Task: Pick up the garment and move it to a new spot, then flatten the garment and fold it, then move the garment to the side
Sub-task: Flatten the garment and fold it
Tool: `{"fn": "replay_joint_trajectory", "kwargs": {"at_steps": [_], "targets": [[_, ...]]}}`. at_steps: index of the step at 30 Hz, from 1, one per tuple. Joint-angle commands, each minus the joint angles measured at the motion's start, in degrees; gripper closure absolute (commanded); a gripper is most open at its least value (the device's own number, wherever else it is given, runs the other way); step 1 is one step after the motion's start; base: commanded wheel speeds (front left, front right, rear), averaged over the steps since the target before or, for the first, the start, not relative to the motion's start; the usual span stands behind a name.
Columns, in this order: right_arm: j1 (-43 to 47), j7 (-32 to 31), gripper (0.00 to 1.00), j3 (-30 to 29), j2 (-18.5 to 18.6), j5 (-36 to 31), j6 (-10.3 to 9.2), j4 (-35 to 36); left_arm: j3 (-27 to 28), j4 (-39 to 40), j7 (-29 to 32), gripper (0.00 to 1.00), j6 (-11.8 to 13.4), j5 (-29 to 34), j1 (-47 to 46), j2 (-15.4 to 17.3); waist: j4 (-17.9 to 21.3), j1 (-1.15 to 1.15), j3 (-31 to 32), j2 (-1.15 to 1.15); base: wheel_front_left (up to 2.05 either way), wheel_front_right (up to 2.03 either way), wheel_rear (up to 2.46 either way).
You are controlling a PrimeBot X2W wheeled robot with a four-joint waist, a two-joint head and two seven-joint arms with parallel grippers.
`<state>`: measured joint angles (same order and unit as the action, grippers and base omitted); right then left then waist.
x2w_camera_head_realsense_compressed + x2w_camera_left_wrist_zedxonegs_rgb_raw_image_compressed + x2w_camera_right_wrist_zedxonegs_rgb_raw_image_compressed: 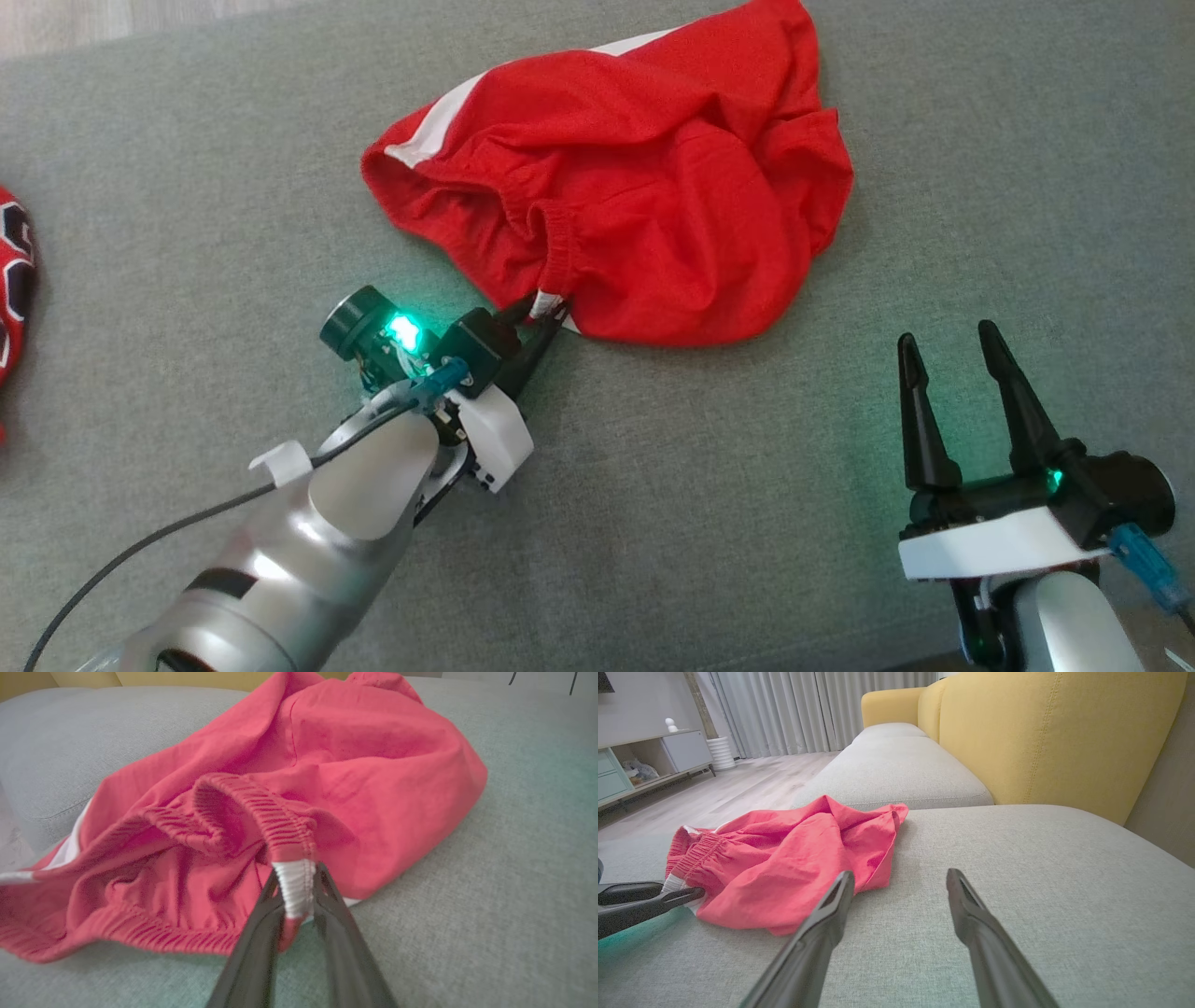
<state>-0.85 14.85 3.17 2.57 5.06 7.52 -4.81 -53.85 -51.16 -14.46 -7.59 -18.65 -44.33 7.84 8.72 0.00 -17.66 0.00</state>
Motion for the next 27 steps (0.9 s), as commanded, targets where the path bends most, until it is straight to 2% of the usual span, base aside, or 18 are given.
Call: {"fn": "replay_joint_trajectory", "kwargs": {"at_steps": [1,2,6,10,15,19,22,27], "targets": [[-0.6,0.2,0.0,1.4,0.3,0.3,-0.03,1.7,0.6,1.7,-0.5,0.89,0.1,-0.8,-2.2,1.3,-0.1,0.0,0.2,0.0,0.0,0.0,0.0],[-0.5,0.2,0.0,1.4,0.3,0.3,-0.03,1.6,-0.2,1.9,-0.5,1.0,0.1,-1.3,-2.2,1.5,-0.2,0.0,0.4,0.0,0.0,0.0,0.0],[-0.1,0.2,0.0,2.0,0.3,0.4,-0.03,1.2,-3.8,4.4,-0.5,1.0,0.1,-4.2,-2.6,2.1,0.1,0.0,1.5,0.0,0.0,0.0,0.0],[0.5,0.2,0.0,2.6,0.3,0.8,-0.03,0.8,-7.5,11.5,-0.5,1.0,0.1,-11.3,-4.3,2.1,0.8,0.0,3.3,0.0,0.0,0.0,0.0],[0.7,0.2,0.0,3.6,0.3,2.0,-0.03,0.6,-11.3,23.0,2.3,1.0,0.1,-21.2,-13.8,4.5,2.4,0.0,5.2,0.0,0.0,0.0,0.0],[0.8,0.2,0.0,4.3,0.3,2.8,-0.03,0.3,-8.7,29.3,4.9,1.0,0.1,-27.3,-23.0,6.8,3.3,0.0,6.0,0.0,0.0,0.0,0.0],[0.8,0.2,0.0,4.5,0.3,3.2,-0.03,0.5,-6.3,31.2,7.2,1.0,0.2,-30.0,-26.8,8.9,3.4,0.0,6.2,0.0,0.0,0.0,0.0],[0.8,0.2,0.0,3.5,0.3,3.9,-0.03,0.9,-6.0,29.1,11.2,1.0,1.7,-32.7,-23.9,13.2,1.8,0.0,5.5,0.0,0.0,0.0,0.0]]}}
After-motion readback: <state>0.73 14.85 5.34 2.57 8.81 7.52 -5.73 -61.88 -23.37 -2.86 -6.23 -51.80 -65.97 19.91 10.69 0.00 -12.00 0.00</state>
